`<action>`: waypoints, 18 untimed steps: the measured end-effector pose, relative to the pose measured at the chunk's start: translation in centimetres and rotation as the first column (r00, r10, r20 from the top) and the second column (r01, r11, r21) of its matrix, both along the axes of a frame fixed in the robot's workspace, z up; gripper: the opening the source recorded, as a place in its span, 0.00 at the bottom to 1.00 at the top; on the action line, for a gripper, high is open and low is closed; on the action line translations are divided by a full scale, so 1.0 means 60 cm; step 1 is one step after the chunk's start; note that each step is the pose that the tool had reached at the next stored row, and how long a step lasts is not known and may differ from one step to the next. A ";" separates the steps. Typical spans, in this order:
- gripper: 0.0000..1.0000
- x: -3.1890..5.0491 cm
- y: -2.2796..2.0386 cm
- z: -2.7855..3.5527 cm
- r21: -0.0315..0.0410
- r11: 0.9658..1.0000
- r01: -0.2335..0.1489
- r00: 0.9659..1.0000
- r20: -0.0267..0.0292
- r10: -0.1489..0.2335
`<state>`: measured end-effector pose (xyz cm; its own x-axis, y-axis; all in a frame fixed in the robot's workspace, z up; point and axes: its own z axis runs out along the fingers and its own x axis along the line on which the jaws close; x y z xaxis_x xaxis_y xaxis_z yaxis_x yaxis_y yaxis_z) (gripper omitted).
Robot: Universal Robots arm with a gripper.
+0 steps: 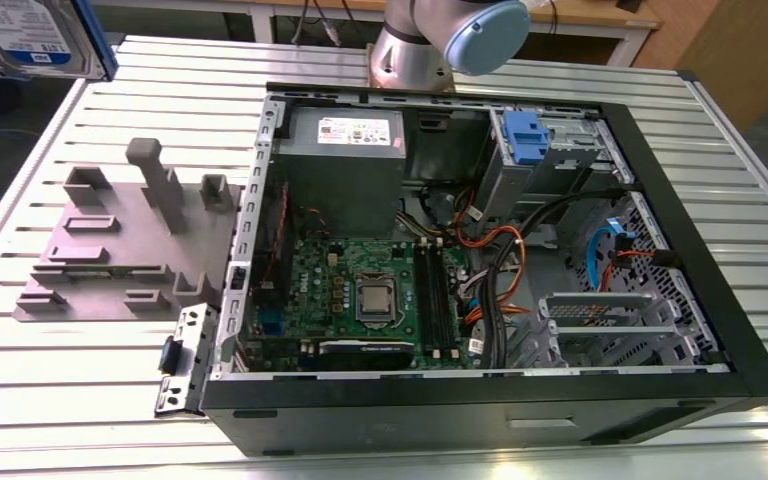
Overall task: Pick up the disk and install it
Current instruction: 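Pick up the disk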
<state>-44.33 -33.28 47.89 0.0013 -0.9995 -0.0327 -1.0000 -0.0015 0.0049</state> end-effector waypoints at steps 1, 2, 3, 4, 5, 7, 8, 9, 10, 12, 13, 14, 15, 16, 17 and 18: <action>0.36 0.000 0.0000 0.002 0.000 1.000 0.000 1.000 0.000 0.000; 0.36 0.000 0.0000 0.003 0.001 1.000 0.000 1.000 0.000 0.000; 0.36 0.000 0.0000 0.005 0.001 1.000 0.000 1.000 0.000 0.000; 0.36 0.000 0.0000 0.006 0.001 1.000 0.000 1.000 0.000 0.000; 0.36 0.000 0.0000 0.008 0.002 1.000 0.000 1.000 0.000 0.000; 0.36 0.000 0.0000 0.011 0.002 1.000 0.000 1.000 0.000 0.000; 0.36 0.000 0.0000 0.012 0.003 1.000 0.000 1.000 0.000 0.000; 0.36 0.000 0.0000 0.013 0.003 1.000 0.000 1.000 0.000 0.000; 0.36 0.000 0.0000 0.015 0.003 1.000 0.000 1.000 0.000 0.000; 0.36 0.000 0.0000 0.017 0.003 1.000 0.000 1.000 0.000 0.000; 0.36 0.000 0.0000 0.019 0.003 1.000 0.000 1.000 0.000 0.000; 0.36 0.000 0.0000 0.020 0.004 1.000 0.000 1.000 0.000 0.000; 0.36 0.000 0.0000 0.022 0.004 1.000 0.000 1.000 0.000 0.000; 0.36 0.000 0.0000 0.023 0.004 1.000 0.000 1.000 0.000 0.000; 0.36 0.000 0.0000 0.024 0.004 1.000 0.000 1.000 0.000 0.000; 0.36 0.000 0.0000 0.024 0.004 1.000 0.000 1.000 0.000 0.000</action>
